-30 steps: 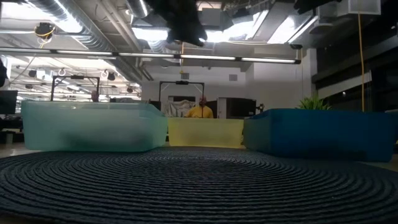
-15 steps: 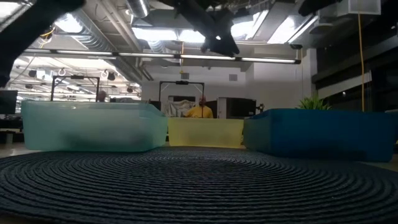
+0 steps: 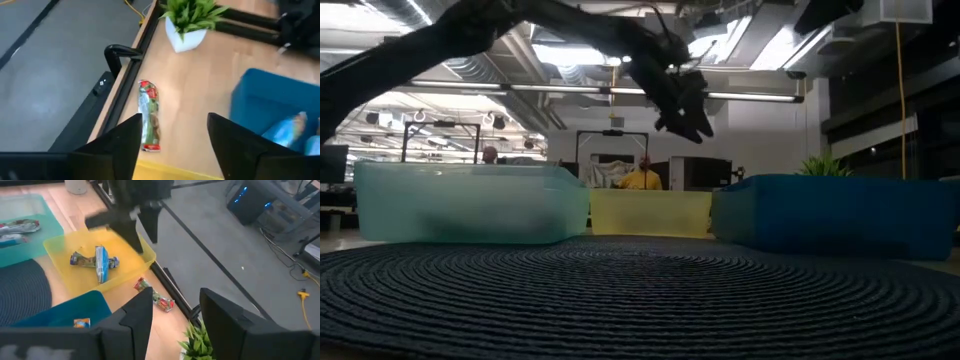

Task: Pick and place Granola Bars by type
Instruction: Put the red granola bar into the light blue bin

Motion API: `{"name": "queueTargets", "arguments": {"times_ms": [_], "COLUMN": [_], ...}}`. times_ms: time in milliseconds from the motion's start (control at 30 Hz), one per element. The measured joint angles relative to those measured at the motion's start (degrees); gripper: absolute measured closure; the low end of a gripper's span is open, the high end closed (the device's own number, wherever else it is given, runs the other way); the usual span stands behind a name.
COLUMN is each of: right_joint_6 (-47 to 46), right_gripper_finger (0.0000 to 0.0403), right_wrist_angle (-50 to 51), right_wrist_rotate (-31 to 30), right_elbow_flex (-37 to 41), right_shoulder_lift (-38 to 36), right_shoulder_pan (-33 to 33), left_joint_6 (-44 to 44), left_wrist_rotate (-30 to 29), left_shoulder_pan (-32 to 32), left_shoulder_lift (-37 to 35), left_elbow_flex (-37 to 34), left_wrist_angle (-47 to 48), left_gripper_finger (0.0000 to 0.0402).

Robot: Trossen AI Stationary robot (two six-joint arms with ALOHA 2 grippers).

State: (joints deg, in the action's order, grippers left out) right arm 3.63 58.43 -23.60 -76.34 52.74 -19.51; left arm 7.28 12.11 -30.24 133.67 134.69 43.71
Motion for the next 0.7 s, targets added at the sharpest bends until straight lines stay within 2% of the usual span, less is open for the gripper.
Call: {"name": "queueTargets", "arguments": {"times_ms": [200,300,400,533,700], "right_joint_6": [2.74,3.14,5.44,6.92,10.49], "right_gripper_finger": [0.0238,0.0238,0.0238,0.0238,0.0238], "right_wrist_angle": [-1.73,-2.15,-2.15,-2.43,-5.29], "right_wrist_rotate": [6.26,9.78,12.53,12.79,13.75], "right_elbow_flex": [0.0,0.0,0.0,0.0,0.0], "right_shoulder_lift": [1.92,3.69,6.03,8.28,9.13], "right_shoulder_pan": [-5.45,-7.93,-10.04,-12.87,-17.36], "left_joint_6": [0.5,-0.48,-2.37,-3.18,0.3], "left_wrist_rotate": [-0.01,0.42,3.26,4.09,4.68], "left_shoulder_pan": [0.03,0.43,0.62,0.65,0.59], "left_shoulder_lift": [3.64,4.3,3.47,-0.96,-8.41], "left_elbow_flex": [0.23,0.26,0.26,0.27,-0.19], "left_wrist_angle": [-7.01,-10.55,-13.38,-11.54,-4.36], "left_gripper_finger": [0.0148,0.0145,0.015,0.0183,0.0276]}}
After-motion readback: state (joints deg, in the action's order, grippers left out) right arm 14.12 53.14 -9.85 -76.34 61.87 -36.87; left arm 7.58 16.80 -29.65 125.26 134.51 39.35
